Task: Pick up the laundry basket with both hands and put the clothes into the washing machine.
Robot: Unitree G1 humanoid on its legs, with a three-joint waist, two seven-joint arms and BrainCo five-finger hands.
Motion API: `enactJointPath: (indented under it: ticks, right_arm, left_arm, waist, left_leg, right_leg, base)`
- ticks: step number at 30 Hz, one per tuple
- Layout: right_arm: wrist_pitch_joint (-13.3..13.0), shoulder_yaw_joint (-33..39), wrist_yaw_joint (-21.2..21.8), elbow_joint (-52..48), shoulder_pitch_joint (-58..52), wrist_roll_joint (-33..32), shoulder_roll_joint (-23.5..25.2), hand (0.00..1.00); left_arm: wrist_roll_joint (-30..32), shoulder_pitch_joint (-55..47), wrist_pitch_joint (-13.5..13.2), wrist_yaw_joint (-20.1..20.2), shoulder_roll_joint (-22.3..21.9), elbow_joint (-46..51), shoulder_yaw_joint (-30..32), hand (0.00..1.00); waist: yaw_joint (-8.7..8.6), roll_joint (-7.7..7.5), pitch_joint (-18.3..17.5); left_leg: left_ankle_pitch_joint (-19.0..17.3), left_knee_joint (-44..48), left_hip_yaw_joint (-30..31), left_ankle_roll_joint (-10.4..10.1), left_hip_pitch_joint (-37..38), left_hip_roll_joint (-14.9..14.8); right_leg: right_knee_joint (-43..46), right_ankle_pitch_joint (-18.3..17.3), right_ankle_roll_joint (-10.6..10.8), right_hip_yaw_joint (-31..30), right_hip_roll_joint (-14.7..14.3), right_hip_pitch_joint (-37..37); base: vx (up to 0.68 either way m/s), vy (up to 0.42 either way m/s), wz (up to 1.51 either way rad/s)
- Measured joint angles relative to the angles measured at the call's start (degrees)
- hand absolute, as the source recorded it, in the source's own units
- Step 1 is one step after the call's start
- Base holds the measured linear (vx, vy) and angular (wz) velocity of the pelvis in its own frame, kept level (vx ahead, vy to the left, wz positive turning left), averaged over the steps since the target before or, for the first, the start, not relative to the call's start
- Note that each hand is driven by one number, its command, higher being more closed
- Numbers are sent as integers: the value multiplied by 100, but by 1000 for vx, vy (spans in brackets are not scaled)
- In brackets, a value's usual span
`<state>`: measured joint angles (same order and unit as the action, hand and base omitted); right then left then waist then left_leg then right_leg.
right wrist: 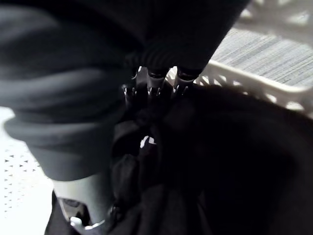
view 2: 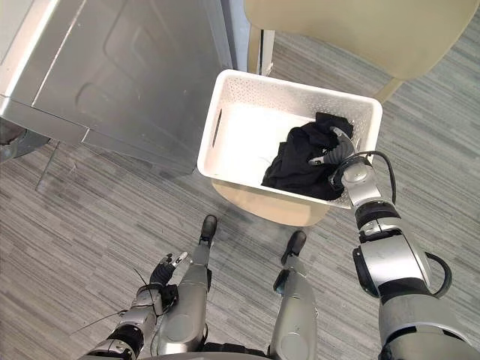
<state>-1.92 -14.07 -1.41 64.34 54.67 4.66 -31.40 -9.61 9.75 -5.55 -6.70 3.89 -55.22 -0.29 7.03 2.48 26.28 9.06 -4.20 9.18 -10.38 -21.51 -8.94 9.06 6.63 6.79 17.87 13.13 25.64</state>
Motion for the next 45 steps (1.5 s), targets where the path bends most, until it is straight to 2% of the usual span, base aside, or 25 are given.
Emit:
enactJointPath:
  ticks: [6,10,11,16,19,22,28,33,34,36,38,39,42,45]
  right_arm:
    - [-26,-226,-297,-60,223,36,21,0]
    - [-91,-698,-476,-273,249,50,-155,0]
    - [-100,-893,-518,-270,240,60,-212,100]
    - [-116,-1419,-711,-279,527,755,-337,100]
    - [-89,-1526,-939,-279,529,830,-231,100]
    - [-47,-1504,-991,-277,509,843,-150,100]
    - [147,-989,-967,-209,15,806,143,100]
    - [364,-267,-833,-142,-431,341,393,100]
    - [374,325,-846,-298,-586,-36,434,100]
    - [380,721,-858,-432,-682,-252,458,100]
    - [361,1406,-976,-780,-882,-625,547,100]
    - [352,1551,-1014,-869,-928,-691,566,100]
    - [326,2248,-1167,-1572,-1396,-1062,627,100]
    - [289,2609,-1250,-2233,-1740,-1207,631,100]
  left_arm:
    - [-329,60,-49,-108,-319,637,-18,0]
    - [-346,67,-77,-120,-493,965,-27,0]
    - [-379,67,-97,-125,-494,1041,-17,0]
    - [-384,69,-97,-147,-543,1151,23,0]
    - [-386,69,-93,-242,-588,1141,109,0]
    - [-385,69,-88,-266,-600,1132,194,0]
    - [-439,67,-36,-342,-637,952,266,0]
    - [-477,59,-2,-337,-580,644,301,0]
    - [-577,19,8,-335,-533,453,332,0]
    - [-631,-31,12,-332,-528,330,409,0]
    - [-921,-307,16,-332,-507,93,714,0]
    - [-1009,-384,18,-333,-484,32,783,0]
    - [-1708,-784,35,-334,-357,-154,1361,0]
    - [-2165,-1053,35,-346,-255,164,2014,0]
  waist:
    - [-15,-3,1]
    - [-19,-3,1]
    - [-22,-3,1]
    - [1,-14,-6]
    - [20,-41,-28]
    - [18,-42,-39]
    - [37,-47,-69]
    - [70,-53,-79]
    - [70,-57,-157]
    - [62,-61,-293]
    - [15,-76,-746]
    - [11,-75,-855]
    - [-13,-109,-1452]
    - [-23,-142,-1788]
  left_leg:
    - [34,152,70,-35,-575,0]
    - [30,357,175,-39,-990,-4]
    - [25,452,169,-45,-1131,-5]
    - [-6,685,130,-55,-1484,-10]
    - [0,727,116,-64,-1485,-7]
    - [31,783,129,-44,-1479,-12]
    - [30,827,123,-41,-1070,5]
    - [31,654,16,-35,-413,-8]
    - [31,552,-59,-34,-65,-11]
    - [33,448,-105,-32,139,-13]
    - [32,260,-184,-31,470,-18]
    - [32,213,-192,-29,562,-22]
    - [26,112,-216,-20,930,-32]
    - [26,104,-256,-20,1135,-14]
  right_leg:
    - [337,-94,-52,105,108,574]
    - [854,-394,-90,348,251,906]
    - [1052,-502,-112,417,314,1016]
    - [1538,-804,-146,626,503,1272]
    - [1588,-836,-146,637,523,1259]
    - [1586,-838,-148,676,512,1195]
    - [1560,-898,-88,762,576,682]
    - [1446,-939,-53,793,585,68]
    - [1407,-988,6,772,593,-214]
    - [1361,-1008,33,775,589,-371]
    - [1162,-1023,32,831,557,-664]
    - [1103,-1017,42,843,538,-754]
    - [597,-796,136,859,368,-1268]
    - [-38,-519,201,893,230,-1749]
  base:
    - [-39,-51,5]
    - [-55,-83,31]
    - [-53,-65,32]
    - [-55,-72,28]
    - [0,-49,5]
    - [11,-11,2]
    - [40,-39,12]
    - [4,-11,7]
    - [0,0,0]
    - [2,-6,-5]
    - [77,3,-10]
    - [131,-19,-10]
    - [110,-15,-4]
    - [88,-8,-3]
